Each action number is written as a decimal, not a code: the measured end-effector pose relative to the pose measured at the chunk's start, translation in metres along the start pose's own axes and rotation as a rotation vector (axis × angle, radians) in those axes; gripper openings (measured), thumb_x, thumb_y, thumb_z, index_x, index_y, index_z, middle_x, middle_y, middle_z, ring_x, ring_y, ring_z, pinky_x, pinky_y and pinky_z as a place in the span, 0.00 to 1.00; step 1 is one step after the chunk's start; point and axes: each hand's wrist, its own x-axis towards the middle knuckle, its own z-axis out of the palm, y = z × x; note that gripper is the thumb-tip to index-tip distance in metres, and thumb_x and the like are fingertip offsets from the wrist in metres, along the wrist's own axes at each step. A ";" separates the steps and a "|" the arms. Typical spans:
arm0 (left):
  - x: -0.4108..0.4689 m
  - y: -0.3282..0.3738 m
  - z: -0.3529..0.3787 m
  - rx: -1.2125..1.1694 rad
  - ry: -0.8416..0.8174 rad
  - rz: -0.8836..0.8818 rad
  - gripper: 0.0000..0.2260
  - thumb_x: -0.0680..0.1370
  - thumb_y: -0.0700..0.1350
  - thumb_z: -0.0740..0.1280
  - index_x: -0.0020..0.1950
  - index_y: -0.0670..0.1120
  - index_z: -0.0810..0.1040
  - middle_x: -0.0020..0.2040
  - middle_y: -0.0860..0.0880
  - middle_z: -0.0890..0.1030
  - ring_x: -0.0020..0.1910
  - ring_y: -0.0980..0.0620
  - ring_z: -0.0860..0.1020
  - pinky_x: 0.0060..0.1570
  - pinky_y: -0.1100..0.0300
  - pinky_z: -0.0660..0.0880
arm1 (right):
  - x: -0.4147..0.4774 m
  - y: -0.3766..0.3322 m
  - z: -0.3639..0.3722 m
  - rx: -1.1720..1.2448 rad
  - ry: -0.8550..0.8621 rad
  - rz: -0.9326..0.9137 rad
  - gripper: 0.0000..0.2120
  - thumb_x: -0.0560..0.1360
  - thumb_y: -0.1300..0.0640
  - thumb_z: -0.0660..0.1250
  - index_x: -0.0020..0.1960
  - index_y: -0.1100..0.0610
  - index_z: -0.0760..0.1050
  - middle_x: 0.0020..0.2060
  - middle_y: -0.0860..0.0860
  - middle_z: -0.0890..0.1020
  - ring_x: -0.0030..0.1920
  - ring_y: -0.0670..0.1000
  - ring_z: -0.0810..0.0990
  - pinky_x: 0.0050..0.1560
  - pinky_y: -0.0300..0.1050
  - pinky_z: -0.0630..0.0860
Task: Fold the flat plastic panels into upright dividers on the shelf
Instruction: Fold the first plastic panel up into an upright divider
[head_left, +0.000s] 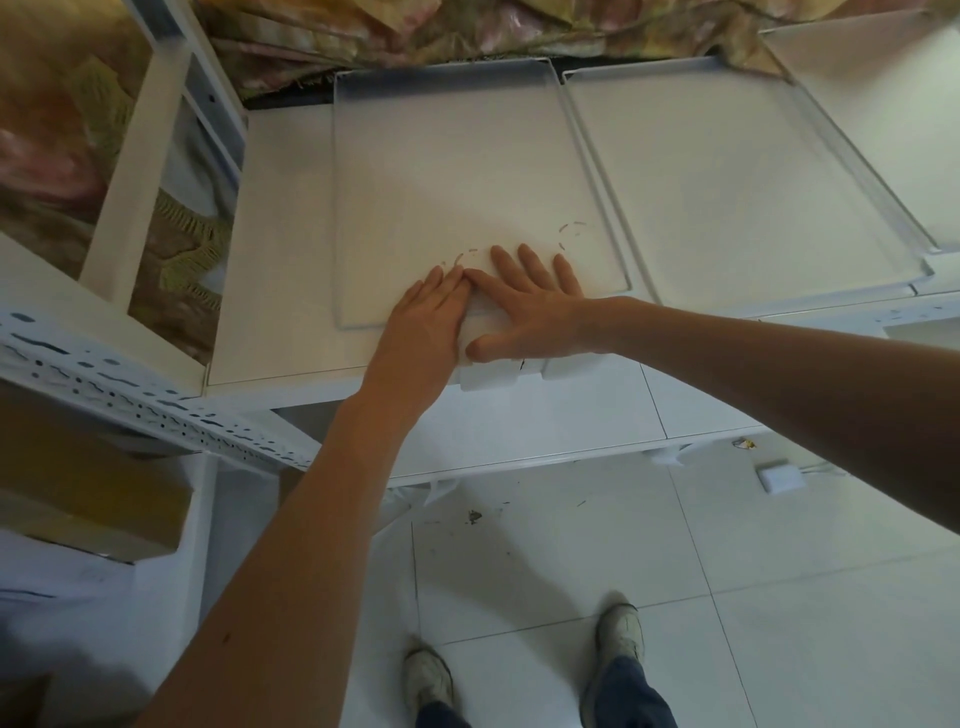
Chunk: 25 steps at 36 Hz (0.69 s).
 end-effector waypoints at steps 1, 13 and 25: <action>0.000 0.000 0.000 0.004 0.000 0.001 0.26 0.81 0.41 0.60 0.77 0.43 0.54 0.78 0.46 0.57 0.78 0.46 0.53 0.74 0.58 0.45 | 0.000 0.000 0.000 0.001 -0.001 -0.002 0.46 0.68 0.29 0.59 0.77 0.40 0.38 0.78 0.48 0.36 0.76 0.54 0.31 0.74 0.61 0.31; -0.002 0.008 -0.006 0.053 -0.057 -0.024 0.26 0.81 0.42 0.59 0.77 0.43 0.54 0.78 0.46 0.57 0.78 0.46 0.53 0.74 0.57 0.46 | -0.004 0.006 -0.009 0.055 -0.029 -0.046 0.37 0.73 0.30 0.50 0.77 0.40 0.43 0.79 0.49 0.41 0.77 0.57 0.35 0.74 0.65 0.36; -0.019 -0.014 -0.048 0.153 -0.155 -0.267 0.24 0.81 0.59 0.51 0.74 0.50 0.62 0.76 0.47 0.62 0.74 0.43 0.61 0.71 0.42 0.59 | -0.027 0.041 -0.035 0.135 0.251 0.046 0.26 0.80 0.43 0.57 0.75 0.50 0.63 0.75 0.55 0.65 0.74 0.56 0.62 0.74 0.51 0.59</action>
